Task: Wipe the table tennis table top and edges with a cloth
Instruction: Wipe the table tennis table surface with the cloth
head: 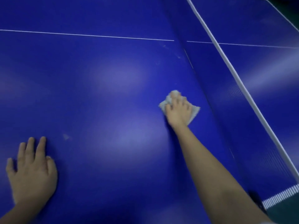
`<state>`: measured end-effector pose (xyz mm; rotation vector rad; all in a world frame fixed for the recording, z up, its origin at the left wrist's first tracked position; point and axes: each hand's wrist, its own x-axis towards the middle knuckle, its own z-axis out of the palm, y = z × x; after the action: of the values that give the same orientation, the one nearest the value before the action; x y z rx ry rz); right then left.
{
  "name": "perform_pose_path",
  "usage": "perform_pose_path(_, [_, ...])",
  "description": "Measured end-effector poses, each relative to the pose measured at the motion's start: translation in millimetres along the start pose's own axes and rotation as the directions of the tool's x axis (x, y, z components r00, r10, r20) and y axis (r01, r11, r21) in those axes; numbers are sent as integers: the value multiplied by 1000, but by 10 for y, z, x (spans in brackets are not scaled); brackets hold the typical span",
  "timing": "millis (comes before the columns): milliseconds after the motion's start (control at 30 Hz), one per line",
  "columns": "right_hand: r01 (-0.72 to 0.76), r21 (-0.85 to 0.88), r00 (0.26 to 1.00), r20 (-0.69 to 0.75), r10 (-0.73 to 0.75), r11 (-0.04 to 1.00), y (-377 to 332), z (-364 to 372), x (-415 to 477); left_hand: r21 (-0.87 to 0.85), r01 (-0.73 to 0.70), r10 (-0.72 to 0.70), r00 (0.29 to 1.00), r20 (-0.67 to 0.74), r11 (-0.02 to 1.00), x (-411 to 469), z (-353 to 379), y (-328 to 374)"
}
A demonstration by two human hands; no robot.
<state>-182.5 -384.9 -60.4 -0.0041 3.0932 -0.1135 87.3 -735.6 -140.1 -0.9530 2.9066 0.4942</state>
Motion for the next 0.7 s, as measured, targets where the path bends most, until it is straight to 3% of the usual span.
perform_pose_path(33, [161, -5, 987, 22, -161, 987, -206, 38, -31, -13, 8, -8, 1000, 13, 1000, 15, 30, -41])
perform_pose_path(100, [470, 17, 877, 103, -469, 882, -458, 91, -202, -35, 44, -42, 997, 67, 998, 16, 89, -110])
perform_pose_path(167, [604, 51, 783, 149, -604, 796, -407, 69, -211, -61, 32, -26, 995, 100, 998, 5, 147, -173])
perform_pose_path(200, [621, 37, 772, 143, -619, 783, -325, 33, -60, -68, 19, -12, 995, 103, 998, -1, 172, -192])
perform_pose_path(267, [523, -56, 851, 101, -516, 851, -164, -8, 418, -60, 31, -25, 994, 107, 998, -16, 148, -158])
perform_pose_path(333, [262, -103, 964, -14, -265, 959, -10, -37, 970, -54, 45, -40, 995, 92, 998, -31, 78, -90])
perform_pose_path(400, [38, -29, 997, -61, -40, 999, 63, -87, 1461, -37, 39, -36, 996, 87, 999, -65, -26, 30])
perform_pose_path(467, [-53, 43, 998, -14, 53, 998, -98, -81, 1800, 21, 16, -17, 999, 38, 1000, -99, -81, 71])
perform_pose_path(533, [83, 38, 996, -31, -82, 996, -470, -37, 1894, 57, 46, -47, 998, 31, 997, -155, -136, 80])
perform_pose_path(567, [221, 35, 975, -37, -219, 975, -649, -22, 1834, 65, 52, -54, 998, 36, 997, -187, -115, 34])
perform_pose_path(633, [555, 19, 831, 34, -556, 831, -827, 54, 1669, 40, 74, -76, 996, 45, 996, -185, -45, -66])
perform_pose_path(667, [627, 19, 777, 59, -627, 779, -795, 75, 1665, 40, 75, -78, 995, 66, 996, -164, 10, -97])
perform_pose_path(700, [622, 19, 781, 56, -622, 783, -728, 65, 1776, 52, 91, -96, 991, 91, 994, -159, 47, -113])
